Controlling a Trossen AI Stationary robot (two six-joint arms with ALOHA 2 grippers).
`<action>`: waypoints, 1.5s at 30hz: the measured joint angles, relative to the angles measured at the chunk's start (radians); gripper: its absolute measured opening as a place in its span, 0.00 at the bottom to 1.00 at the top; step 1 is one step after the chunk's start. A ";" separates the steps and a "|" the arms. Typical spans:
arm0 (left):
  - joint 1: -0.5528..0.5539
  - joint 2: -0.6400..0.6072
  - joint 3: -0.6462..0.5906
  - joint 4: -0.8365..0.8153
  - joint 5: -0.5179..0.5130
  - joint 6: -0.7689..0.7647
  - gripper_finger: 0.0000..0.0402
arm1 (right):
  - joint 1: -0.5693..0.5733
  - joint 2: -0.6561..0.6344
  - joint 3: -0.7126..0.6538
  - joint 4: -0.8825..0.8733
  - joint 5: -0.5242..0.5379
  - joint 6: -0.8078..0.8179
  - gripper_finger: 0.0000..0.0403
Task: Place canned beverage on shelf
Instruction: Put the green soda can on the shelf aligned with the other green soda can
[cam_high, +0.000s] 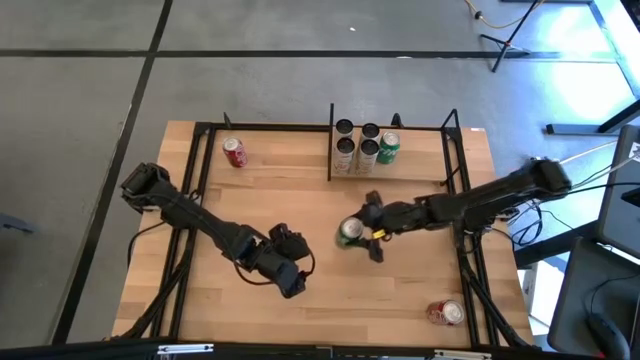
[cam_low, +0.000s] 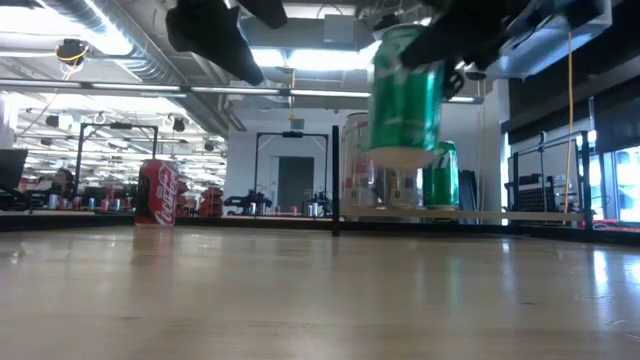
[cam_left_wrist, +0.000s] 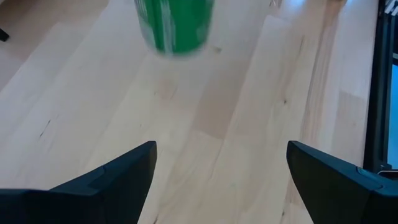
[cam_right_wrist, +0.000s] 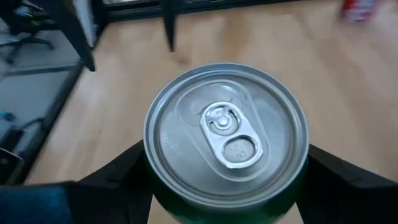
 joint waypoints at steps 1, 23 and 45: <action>0.005 0.000 0.000 0.000 0.008 0.000 0.86 | 0.000 -0.038 0.000 -0.050 0.027 -0.005 0.68; 0.047 -0.002 0.000 0.003 0.054 0.015 0.86 | -0.576 -0.543 -0.157 -0.509 -0.142 -0.217 0.68; 0.062 -0.002 0.000 0.000 0.055 0.031 0.86 | -0.903 -0.318 -0.249 -0.186 -0.336 -0.270 0.68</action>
